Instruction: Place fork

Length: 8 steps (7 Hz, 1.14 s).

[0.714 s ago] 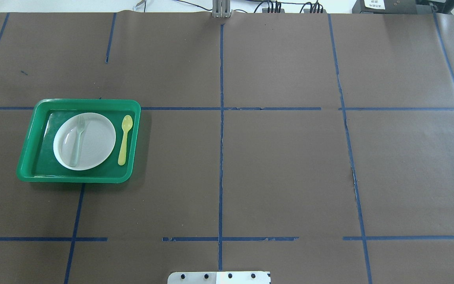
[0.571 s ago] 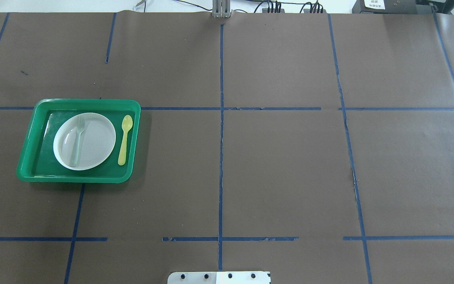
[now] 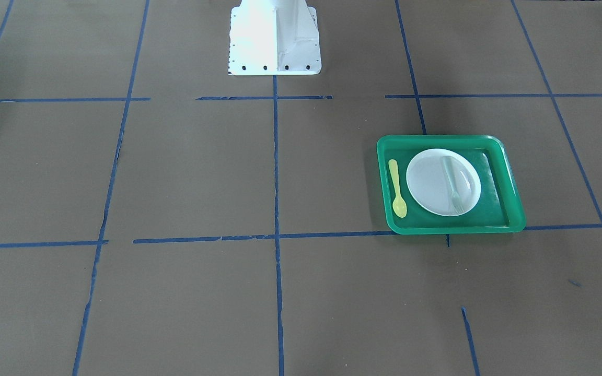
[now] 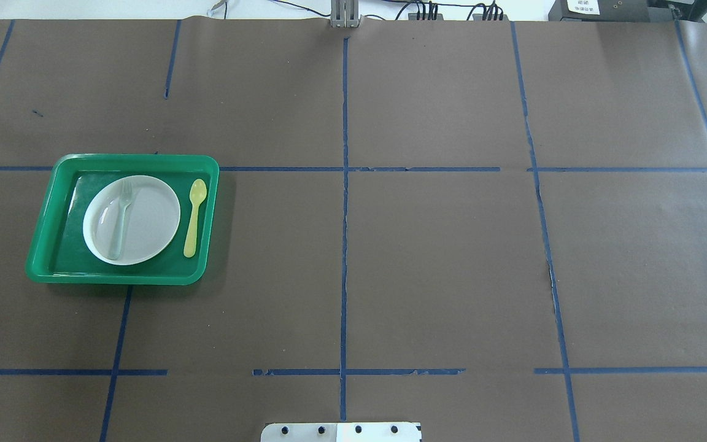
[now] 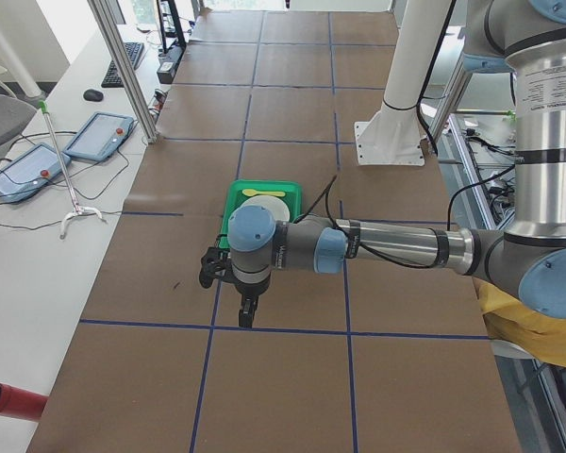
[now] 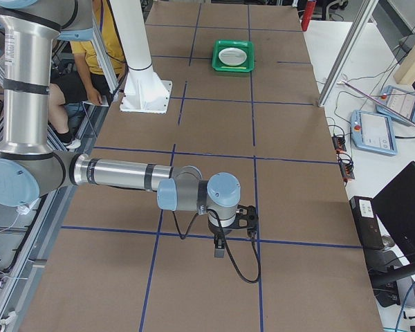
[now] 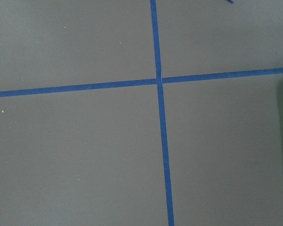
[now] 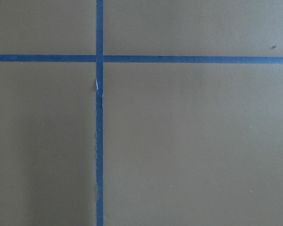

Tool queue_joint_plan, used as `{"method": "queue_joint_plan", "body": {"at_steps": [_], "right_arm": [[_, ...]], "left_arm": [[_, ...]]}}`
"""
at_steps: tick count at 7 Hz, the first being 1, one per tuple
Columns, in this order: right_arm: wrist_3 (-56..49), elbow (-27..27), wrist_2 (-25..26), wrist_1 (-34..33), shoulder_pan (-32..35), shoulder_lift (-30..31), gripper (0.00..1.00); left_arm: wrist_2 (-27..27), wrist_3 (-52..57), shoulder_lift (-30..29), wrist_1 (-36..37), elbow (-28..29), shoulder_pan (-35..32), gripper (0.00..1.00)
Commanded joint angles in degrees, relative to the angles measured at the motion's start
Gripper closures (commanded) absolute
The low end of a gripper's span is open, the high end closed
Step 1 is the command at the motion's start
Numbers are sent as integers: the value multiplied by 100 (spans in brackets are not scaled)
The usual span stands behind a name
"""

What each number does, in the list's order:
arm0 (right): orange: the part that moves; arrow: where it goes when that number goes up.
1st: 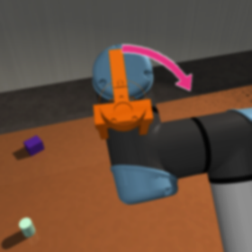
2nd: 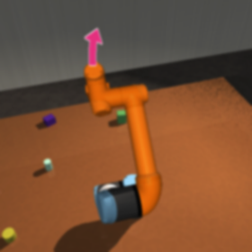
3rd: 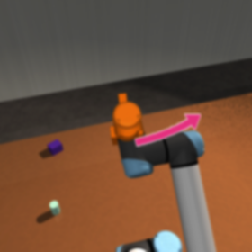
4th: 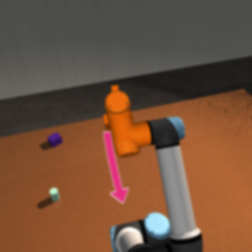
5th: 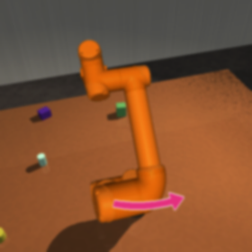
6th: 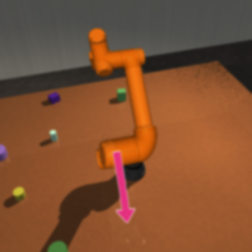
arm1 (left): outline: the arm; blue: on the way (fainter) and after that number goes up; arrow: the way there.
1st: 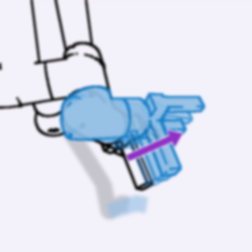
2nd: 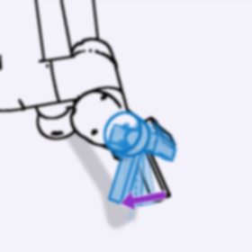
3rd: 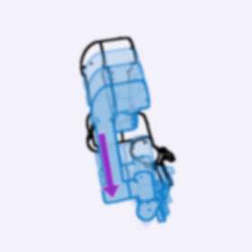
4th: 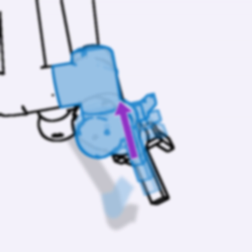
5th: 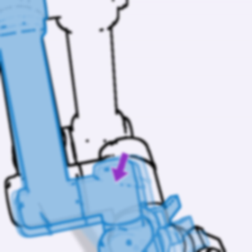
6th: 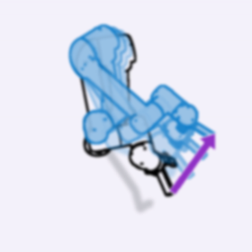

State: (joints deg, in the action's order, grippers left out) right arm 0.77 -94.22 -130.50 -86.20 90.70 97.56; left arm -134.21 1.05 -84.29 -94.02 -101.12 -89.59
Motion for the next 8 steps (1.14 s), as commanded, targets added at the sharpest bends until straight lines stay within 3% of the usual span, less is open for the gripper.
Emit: {"method": "queue_joint_plan", "body": {"at_steps": [1, 3, 4, 8], "right_arm": [[-7, 0, 7, -2, 0, 0, 0], [2, 0, -2, -2, 0, 0, 0], [2, 0, -2, -2, 0, 0, 0], [2, 0, -2, -2, 0, 0, 0]], "left_arm": [[-114, -444, -52, -363, -214, 658, 0], [-53, -2389, -184, -1376, -321, 1765, 0], [269, -3191, -324, -1765, -286, 2318, 0], [1071, -5374, -1219, -1936, -23, 3894, 4]]}}
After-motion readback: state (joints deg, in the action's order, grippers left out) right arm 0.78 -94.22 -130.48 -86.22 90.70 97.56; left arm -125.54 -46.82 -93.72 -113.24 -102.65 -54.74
